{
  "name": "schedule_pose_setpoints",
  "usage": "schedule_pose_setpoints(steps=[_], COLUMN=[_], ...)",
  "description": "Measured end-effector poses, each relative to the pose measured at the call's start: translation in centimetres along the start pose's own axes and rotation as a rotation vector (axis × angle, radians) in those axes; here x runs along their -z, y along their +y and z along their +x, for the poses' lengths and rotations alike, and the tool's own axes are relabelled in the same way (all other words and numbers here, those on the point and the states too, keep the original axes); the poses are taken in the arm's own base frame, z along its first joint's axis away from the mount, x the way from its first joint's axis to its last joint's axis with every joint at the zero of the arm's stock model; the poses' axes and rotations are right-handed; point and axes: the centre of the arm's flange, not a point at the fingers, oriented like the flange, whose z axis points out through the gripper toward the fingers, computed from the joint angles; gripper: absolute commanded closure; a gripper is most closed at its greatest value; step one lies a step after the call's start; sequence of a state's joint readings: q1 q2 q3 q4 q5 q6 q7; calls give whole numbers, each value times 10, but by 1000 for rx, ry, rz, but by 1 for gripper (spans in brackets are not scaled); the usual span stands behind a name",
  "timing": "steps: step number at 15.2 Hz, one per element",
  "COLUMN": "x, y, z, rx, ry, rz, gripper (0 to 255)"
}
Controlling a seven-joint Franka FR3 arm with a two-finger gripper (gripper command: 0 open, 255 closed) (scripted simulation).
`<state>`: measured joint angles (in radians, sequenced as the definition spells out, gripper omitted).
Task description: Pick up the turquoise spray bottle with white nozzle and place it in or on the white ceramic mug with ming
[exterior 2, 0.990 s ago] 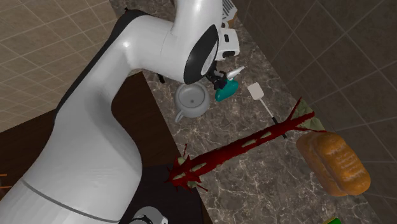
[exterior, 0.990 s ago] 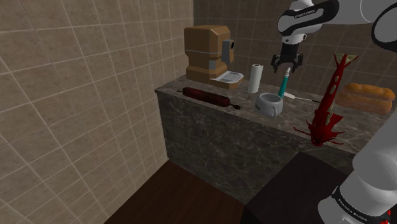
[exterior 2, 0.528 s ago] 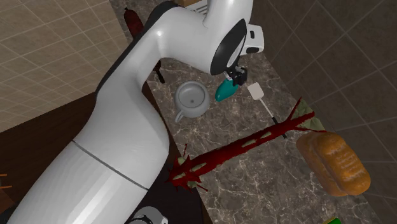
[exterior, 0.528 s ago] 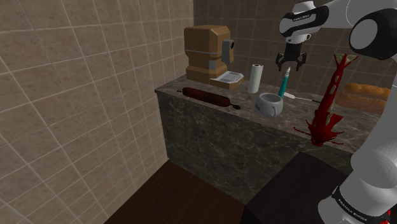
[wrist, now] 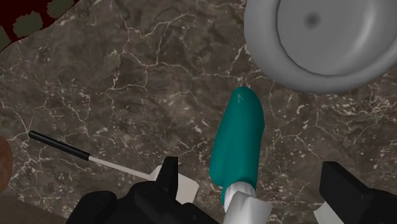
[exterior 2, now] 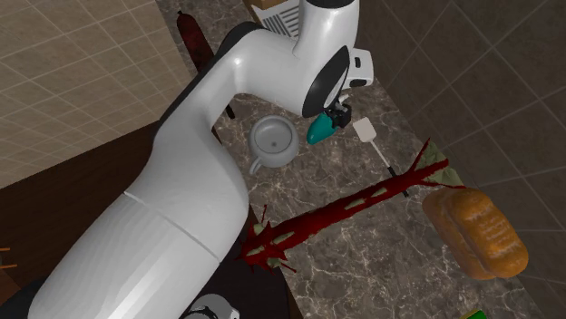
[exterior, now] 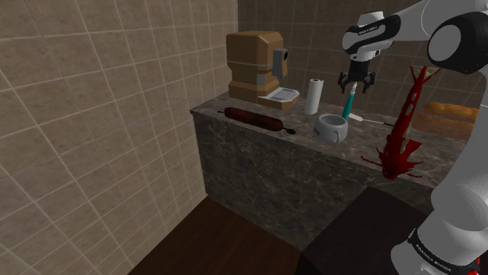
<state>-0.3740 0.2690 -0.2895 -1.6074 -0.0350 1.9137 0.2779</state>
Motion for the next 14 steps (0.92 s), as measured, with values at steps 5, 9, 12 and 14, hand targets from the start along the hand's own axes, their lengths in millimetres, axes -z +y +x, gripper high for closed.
schedule_pose_setpoints(steps=[5,9,12,14], x=[-1,-1,-1,0], y=[0,0,0,0], z=[0,0,0,0], rx=[0,0,0,0], ry=[0,0,0,0], rz=[0,0,0,0], gripper=[255,255,255,255])
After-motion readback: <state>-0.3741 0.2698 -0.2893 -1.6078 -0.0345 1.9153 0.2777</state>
